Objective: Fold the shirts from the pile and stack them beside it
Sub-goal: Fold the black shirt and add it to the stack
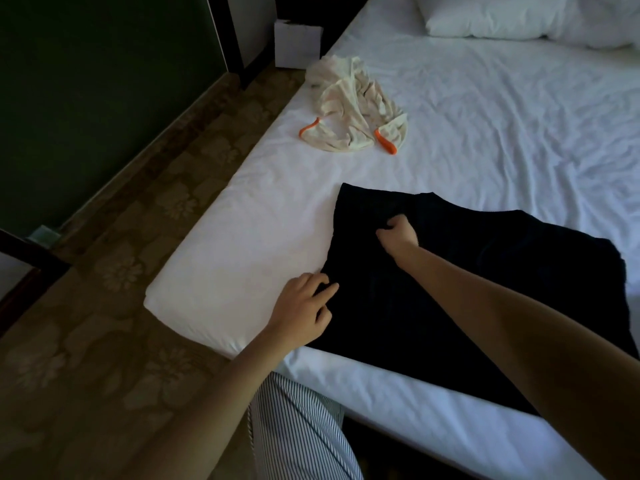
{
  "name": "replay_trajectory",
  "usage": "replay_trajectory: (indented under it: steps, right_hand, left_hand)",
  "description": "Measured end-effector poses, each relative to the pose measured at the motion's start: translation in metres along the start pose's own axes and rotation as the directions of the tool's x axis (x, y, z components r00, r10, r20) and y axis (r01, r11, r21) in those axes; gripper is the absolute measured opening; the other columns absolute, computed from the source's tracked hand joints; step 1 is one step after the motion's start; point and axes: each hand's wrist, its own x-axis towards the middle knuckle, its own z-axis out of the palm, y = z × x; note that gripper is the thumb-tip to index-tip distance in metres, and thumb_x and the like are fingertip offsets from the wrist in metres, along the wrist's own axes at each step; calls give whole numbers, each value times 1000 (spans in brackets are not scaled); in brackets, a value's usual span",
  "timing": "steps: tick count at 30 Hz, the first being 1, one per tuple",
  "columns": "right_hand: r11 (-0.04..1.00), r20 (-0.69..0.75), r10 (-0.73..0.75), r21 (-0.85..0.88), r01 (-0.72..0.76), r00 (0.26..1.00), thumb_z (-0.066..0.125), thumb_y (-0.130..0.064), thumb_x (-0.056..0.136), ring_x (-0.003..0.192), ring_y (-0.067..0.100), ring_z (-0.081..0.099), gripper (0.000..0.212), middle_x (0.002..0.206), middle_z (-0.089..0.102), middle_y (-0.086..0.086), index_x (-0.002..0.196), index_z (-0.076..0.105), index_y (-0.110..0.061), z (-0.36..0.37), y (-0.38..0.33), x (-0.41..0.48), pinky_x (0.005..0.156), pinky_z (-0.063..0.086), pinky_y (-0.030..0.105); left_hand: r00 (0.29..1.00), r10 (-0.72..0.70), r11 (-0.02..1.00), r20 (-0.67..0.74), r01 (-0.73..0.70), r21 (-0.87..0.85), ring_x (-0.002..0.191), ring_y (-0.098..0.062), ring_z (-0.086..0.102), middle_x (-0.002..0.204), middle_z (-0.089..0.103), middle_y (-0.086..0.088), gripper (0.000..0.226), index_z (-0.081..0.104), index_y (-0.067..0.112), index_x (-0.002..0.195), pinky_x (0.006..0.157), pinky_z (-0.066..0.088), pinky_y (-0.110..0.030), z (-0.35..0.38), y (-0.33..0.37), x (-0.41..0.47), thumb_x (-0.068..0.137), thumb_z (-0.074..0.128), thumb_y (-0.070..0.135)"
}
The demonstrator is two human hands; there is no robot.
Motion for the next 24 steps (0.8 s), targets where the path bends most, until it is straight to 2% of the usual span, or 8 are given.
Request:
replay_trajectory:
  steps: [3,6,8,12,15,18,20,24]
  right_hand:
    - [812,-174,-543,-356,462,821,42,-22,89,123,32,46,44,134,47,13,131,48,-9,13,-2,-23,101,37,41]
    - [417,300,-740,-497,761,602,27,-37,94,139,27,31,54,149,36,10,140,43,-14,29,9,-30,112,25,46]
    - [372,538,-477,-593,714,695,17,-45,101,147,20,1,53,160,2,-2,151,12,-28,37,17,-25,117,0,40]
    - [509,425,-290,-690,514,857,10,-51,100,145,24,-14,52,158,-14,-6,148,-6,-41,40,14,-11,115,-9,43]
    - [570,386,-247,-684,455,889,11,-50,100,145,25,-14,53,158,-13,-5,149,-6,-38,36,10,-10,115,-10,43]
    - [606,285,-386,-638,474,877,17,-45,101,146,26,-9,54,160,-4,-1,151,1,-30,35,22,-28,115,-10,42]
    - [578,190,-586,-583,571,788,25,-41,99,145,29,14,54,157,21,5,149,24,-20,36,38,-49,114,-2,40]
    - [479,188,-788,-411,775,586,41,-32,83,107,29,62,42,114,66,6,110,68,-14,48,51,-94,96,34,37]
  left_hand:
    - [1000,9,999,13,-8,-35,116,-25,46,130,58,-12,44,63,10,123,96,38,-36,-1,2,-3,84,49,25]
    - [991,48,999,123,-47,-7,130,-23,38,138,52,-11,49,55,8,133,109,28,-37,7,12,-7,90,45,30]
    - [990,19,1000,143,-19,-1,132,-23,37,139,52,-11,50,52,6,135,114,22,-36,12,17,-12,92,42,30]
    - [983,43,995,179,-27,-94,135,-21,34,142,49,-10,48,53,6,134,117,16,-37,11,14,-22,93,43,29]
    - [990,45,959,133,-5,-285,133,-12,37,137,53,-4,41,62,5,124,118,14,-34,9,11,-25,92,46,24]
    - [942,-320,691,100,304,-656,114,2,55,112,68,1,33,75,6,91,108,31,-23,0,15,-16,86,48,26]
    - [780,-607,385,150,454,-803,96,-2,64,94,72,4,26,72,14,79,94,44,-24,-11,17,0,83,50,27]
    - [504,-837,155,213,591,-791,70,0,57,79,63,3,21,63,13,76,78,45,-31,-24,-3,58,89,51,1]
